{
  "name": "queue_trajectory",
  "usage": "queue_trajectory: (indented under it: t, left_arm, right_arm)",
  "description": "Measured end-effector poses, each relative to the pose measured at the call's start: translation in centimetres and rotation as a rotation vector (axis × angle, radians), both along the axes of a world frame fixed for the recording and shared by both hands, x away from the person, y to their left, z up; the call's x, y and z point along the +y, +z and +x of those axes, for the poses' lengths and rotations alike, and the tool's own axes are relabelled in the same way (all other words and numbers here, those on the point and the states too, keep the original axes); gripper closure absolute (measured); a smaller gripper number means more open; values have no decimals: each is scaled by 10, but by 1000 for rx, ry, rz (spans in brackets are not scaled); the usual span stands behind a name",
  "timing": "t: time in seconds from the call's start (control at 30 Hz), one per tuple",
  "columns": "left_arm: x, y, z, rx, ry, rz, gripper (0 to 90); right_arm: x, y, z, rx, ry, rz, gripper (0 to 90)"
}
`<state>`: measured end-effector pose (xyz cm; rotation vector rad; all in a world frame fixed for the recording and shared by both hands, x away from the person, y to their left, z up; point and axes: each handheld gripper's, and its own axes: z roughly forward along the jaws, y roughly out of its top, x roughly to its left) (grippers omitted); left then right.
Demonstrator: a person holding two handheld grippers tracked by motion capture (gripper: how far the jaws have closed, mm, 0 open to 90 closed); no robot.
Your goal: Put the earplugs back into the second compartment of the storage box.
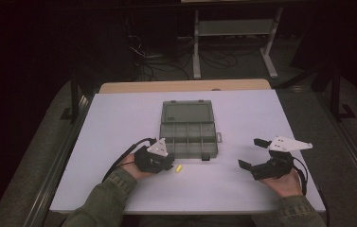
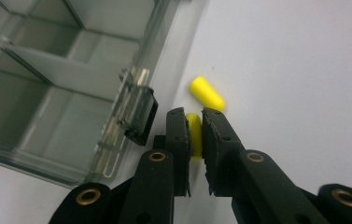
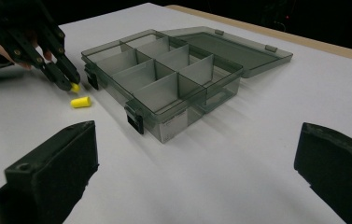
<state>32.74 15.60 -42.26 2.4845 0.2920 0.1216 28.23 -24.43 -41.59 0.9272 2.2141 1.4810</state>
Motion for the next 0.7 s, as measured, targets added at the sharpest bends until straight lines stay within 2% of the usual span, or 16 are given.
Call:
queue_trajectory:
  t: [0.17,0.3,0.4,0.47,0.53,0.57,0.6,0.7]
  left_arm:
    - [3,17,-1,-20,-5,-35,820]
    - [6,28,2,-15,-3,-59,822]
    - [7,37,4,-30,-10,-52,822]
    - [7,49,7,-44,-12,-60,823]
    - [7,53,8,-46,-10,-66,825]
    - [7,62,11,-59,-13,-70,827]
    - [7,62,11,-59,-13,-70,829]
    - [7,74,17,-66,-11,-75,830]
  right_arm:
    - [0,0,0,-2,-1,1,0]
    - [0,0,0,-3,-2,2,0]
    - [-1,1,0,-4,-5,2,0]
    - [-1,1,0,-4,-5,3,0]
    - [-1,1,0,-4,-4,3,0]
    - [-1,1,0,-4,-4,4,0]
    - [-1,1,0,-4,-4,4,0]
    - [-1,1,0,-3,-3,2,0]
